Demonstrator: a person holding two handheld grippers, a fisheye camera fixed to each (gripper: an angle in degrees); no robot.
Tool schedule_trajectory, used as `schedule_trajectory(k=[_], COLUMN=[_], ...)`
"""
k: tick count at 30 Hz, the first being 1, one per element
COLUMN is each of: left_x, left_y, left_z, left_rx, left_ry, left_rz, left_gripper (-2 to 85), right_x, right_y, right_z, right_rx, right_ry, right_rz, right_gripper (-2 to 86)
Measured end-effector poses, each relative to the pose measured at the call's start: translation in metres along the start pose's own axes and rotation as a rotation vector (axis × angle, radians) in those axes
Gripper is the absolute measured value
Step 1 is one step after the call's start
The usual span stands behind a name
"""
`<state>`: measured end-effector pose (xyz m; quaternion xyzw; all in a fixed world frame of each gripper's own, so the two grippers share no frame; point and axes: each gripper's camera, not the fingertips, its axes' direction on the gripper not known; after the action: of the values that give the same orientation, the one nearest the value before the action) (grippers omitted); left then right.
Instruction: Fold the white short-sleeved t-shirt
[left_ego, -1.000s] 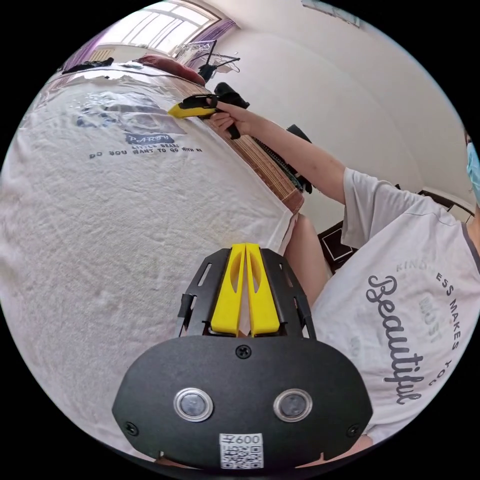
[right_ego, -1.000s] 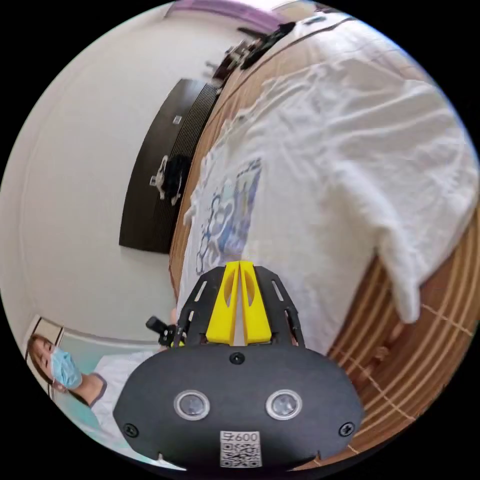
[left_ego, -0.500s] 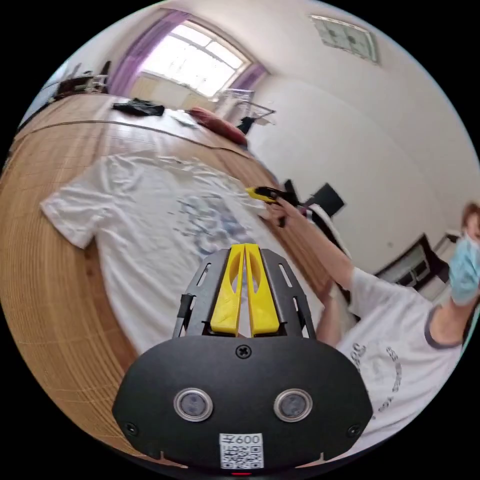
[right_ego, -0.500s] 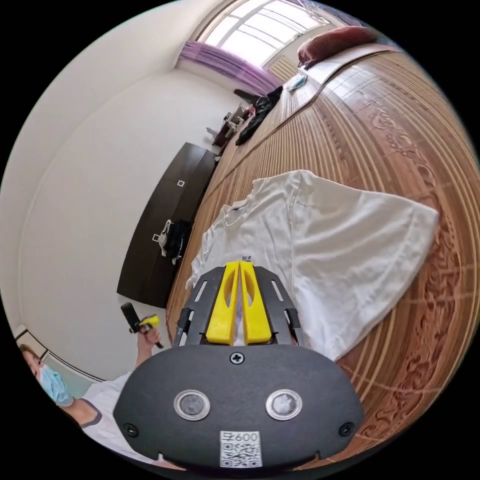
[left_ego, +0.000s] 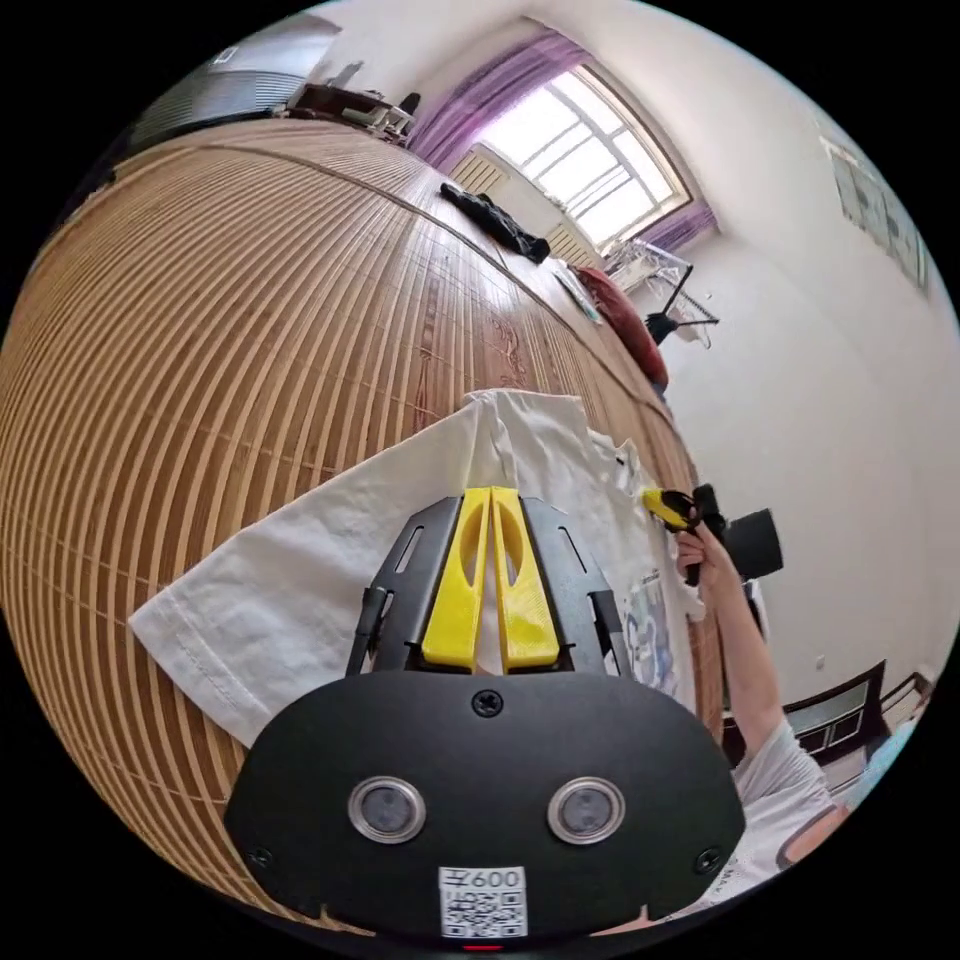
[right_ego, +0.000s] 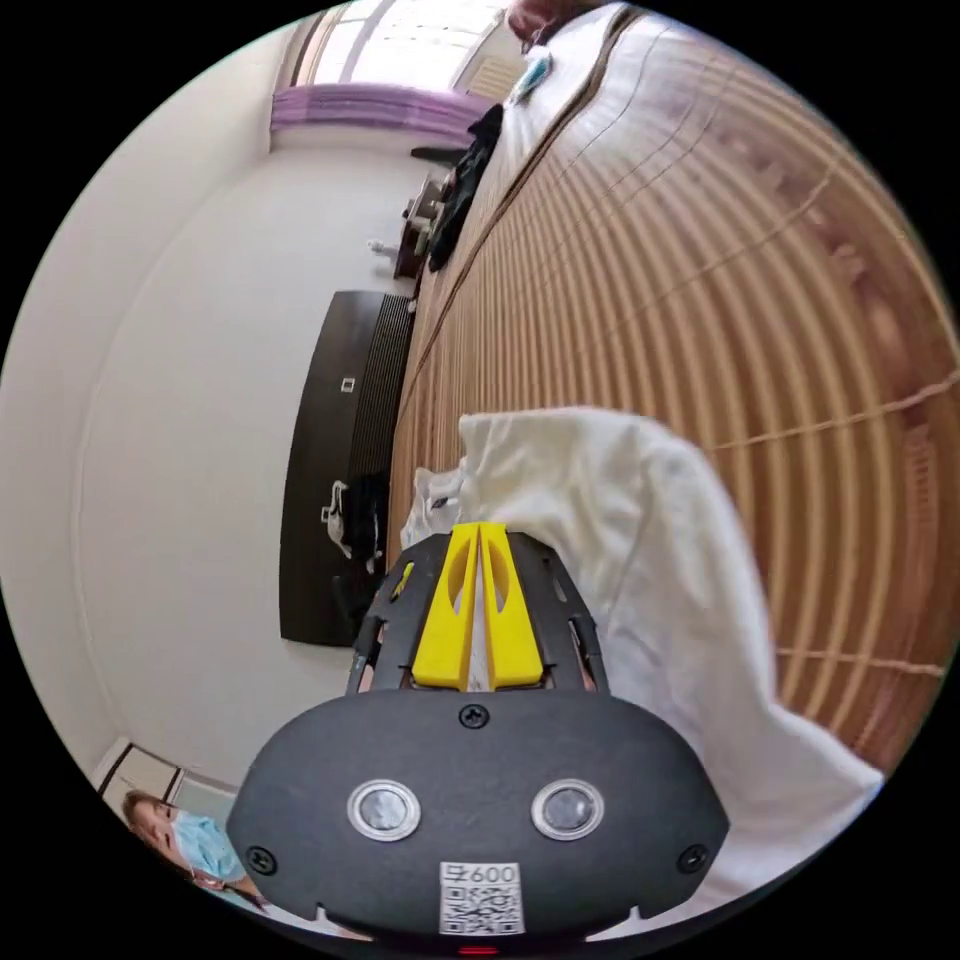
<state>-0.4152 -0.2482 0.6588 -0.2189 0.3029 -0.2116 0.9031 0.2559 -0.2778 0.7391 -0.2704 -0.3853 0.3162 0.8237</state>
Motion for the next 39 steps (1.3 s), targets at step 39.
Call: schedule_trajectory(k=[39], left_x=[0.253], left_y=[0.481], left_z=[-0.083], left_rx=[0.487], left_ry=[-0.617], left_rz=[0.79], left_gripper=[5.9], right_x=[0.062], right_y=[0.612], right_z=[-0.303], right_rx=[1.134], right_ry=[0.138], right_rz=[-0.535], right_gripper=[7.1])
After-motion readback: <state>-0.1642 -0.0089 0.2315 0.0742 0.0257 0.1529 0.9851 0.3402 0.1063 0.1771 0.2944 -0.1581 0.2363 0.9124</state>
